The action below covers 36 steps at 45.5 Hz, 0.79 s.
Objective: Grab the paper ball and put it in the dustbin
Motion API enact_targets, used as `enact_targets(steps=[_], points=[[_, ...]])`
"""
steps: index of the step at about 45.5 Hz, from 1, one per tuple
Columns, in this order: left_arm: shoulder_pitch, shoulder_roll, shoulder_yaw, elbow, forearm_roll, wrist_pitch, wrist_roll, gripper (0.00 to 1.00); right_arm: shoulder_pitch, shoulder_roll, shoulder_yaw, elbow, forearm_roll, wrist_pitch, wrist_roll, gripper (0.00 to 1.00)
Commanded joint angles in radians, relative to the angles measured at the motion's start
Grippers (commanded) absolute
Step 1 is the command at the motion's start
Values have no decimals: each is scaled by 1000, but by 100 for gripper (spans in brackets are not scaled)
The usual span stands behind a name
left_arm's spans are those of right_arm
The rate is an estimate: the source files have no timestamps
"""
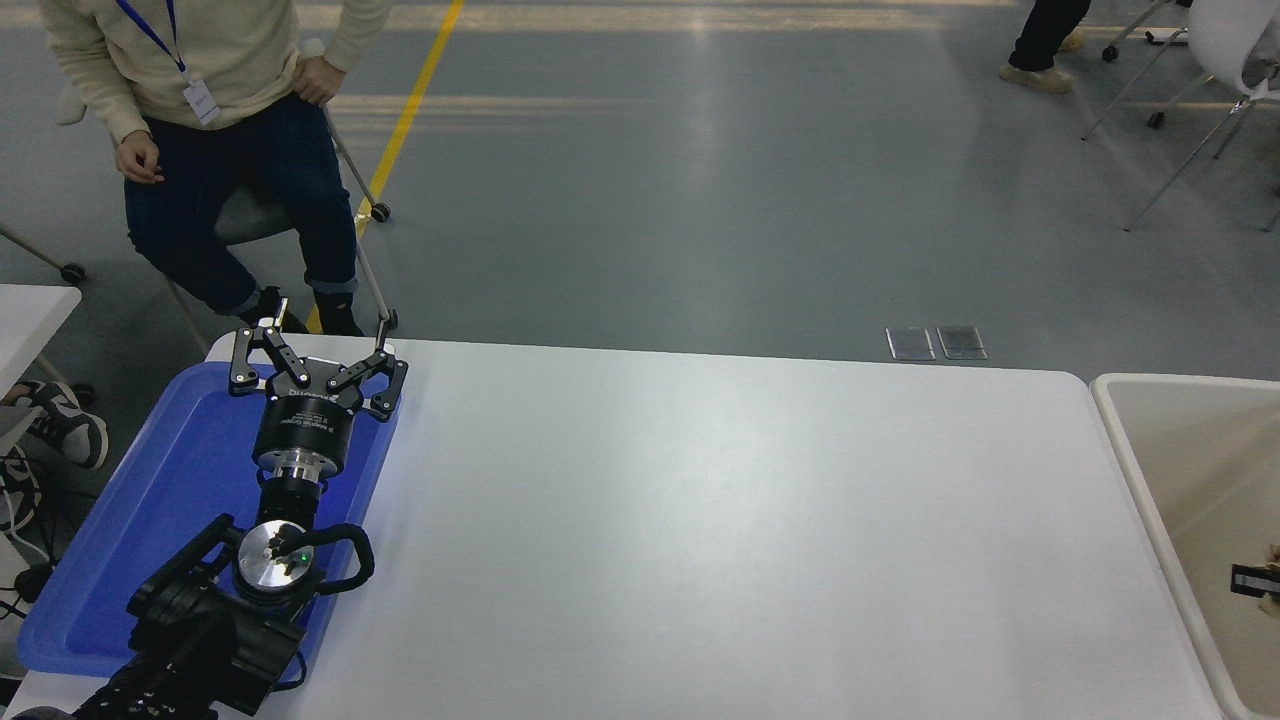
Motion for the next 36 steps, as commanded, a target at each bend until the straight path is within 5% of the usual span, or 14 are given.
enact_targets(steps=[1,19,36], points=[[0,-1,0,0,0,0,0,100,-5,-4,24,3,2,-9,-1,100],[0,-1,0,0,2,0,0,100,24,-33,176,20,2,-9,4,100],[0,-1,0,0,2,0,0,100,136,-221,700,380,2,-7,4,100]])
